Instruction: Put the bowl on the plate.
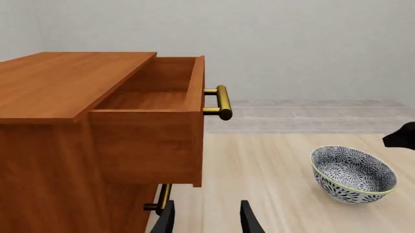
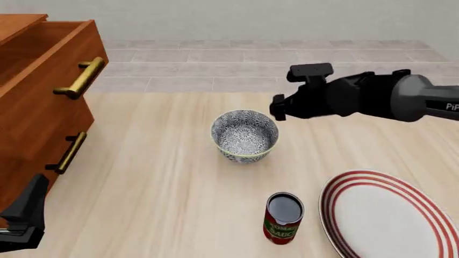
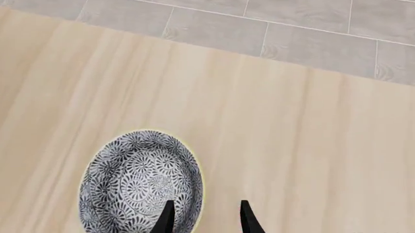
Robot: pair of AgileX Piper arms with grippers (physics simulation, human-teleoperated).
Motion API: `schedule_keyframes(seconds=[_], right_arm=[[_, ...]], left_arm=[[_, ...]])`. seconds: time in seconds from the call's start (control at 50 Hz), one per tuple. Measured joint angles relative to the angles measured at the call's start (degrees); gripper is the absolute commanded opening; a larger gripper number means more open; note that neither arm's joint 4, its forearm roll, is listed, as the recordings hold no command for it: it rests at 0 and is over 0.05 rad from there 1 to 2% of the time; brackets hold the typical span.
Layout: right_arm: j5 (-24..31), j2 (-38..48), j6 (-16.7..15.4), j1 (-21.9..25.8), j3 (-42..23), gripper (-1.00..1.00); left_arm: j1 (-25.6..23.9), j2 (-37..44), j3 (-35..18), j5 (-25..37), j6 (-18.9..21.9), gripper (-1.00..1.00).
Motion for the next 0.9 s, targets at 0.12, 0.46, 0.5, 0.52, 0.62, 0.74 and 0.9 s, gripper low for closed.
schedule_keyframes(seconds=[0.12, 0.46, 0.5, 0.52, 0.62, 0.74, 0.9], right_arm=[[-0.3, 2.2, 0.1, -0.5, -0.5, 1.00], [-1.5, 7.8, 0.7, -0.7, -1.4, 1.00], [-1.5, 8.3, 0.8, -0.6, -1.5, 1.00], [-1.6, 8.5, 0.8, -0.6, -1.6, 1.00], [-1.7, 9.6, 1.0, -0.3, -1.9, 1.00], [-2.0, 10.7, 1.2, 0.0, -2.1, 1.00], [-2.5, 11.9, 1.5, 0.6, -2.0, 1.00]], left_arm=[[0.0, 0.0, 0.0, 0.0, 0.0, 1.00], [0.0, 0.0, 0.0, 0.0, 0.0, 1.00], [0.0, 0.0, 0.0, 0.0, 0.0, 1.00], [0.0, 0.0, 0.0, 0.0, 0.0, 1.00], [0.0, 0.0, 0.0, 0.0, 0.0, 1.00], [0.0, 0.0, 0.0, 0.0, 0.0, 1.00], [0.0, 0.0, 0.0, 0.0, 0.0, 1.00]])
